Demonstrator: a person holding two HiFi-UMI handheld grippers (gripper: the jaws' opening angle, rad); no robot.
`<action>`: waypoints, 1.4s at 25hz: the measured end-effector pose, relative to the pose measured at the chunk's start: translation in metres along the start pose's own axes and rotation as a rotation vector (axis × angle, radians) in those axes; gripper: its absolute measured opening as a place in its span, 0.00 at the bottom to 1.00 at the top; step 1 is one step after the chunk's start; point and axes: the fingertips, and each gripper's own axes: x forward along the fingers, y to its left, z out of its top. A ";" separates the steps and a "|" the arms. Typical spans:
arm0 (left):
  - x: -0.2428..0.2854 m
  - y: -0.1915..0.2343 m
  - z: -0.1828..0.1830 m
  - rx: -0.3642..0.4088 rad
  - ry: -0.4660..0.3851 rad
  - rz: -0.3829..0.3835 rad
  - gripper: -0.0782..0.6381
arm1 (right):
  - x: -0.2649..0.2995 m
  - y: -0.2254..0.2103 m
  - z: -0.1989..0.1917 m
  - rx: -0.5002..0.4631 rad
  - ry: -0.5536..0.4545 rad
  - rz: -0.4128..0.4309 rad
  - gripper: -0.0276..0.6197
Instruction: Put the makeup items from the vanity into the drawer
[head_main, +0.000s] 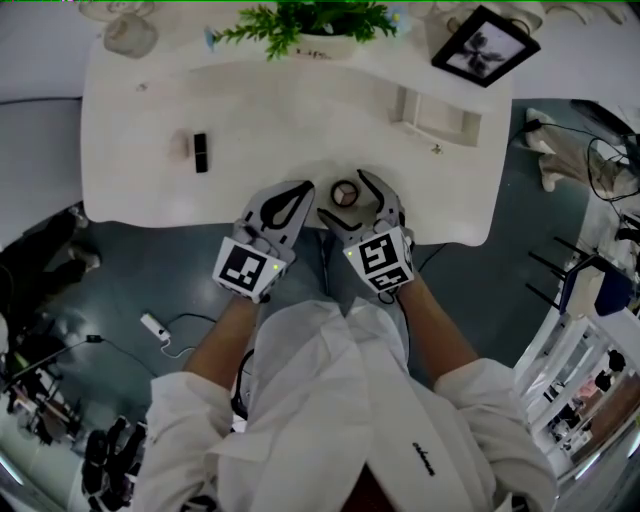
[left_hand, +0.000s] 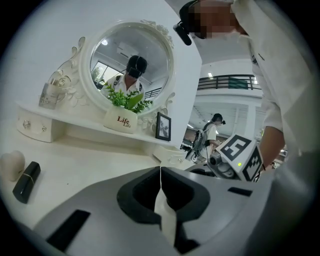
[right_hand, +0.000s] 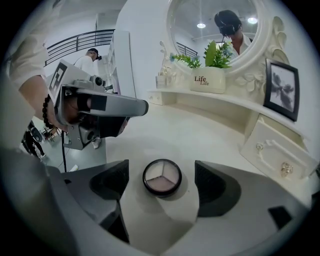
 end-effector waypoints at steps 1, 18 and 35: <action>0.000 0.001 0.000 0.000 0.001 0.000 0.15 | 0.001 0.000 0.000 0.001 0.001 0.001 0.69; -0.001 -0.001 0.000 -0.010 0.001 0.003 0.15 | -0.001 0.004 0.001 -0.051 -0.002 0.011 0.49; 0.012 -0.015 0.023 0.013 -0.028 -0.016 0.15 | -0.019 -0.006 0.023 -0.022 -0.072 0.001 0.43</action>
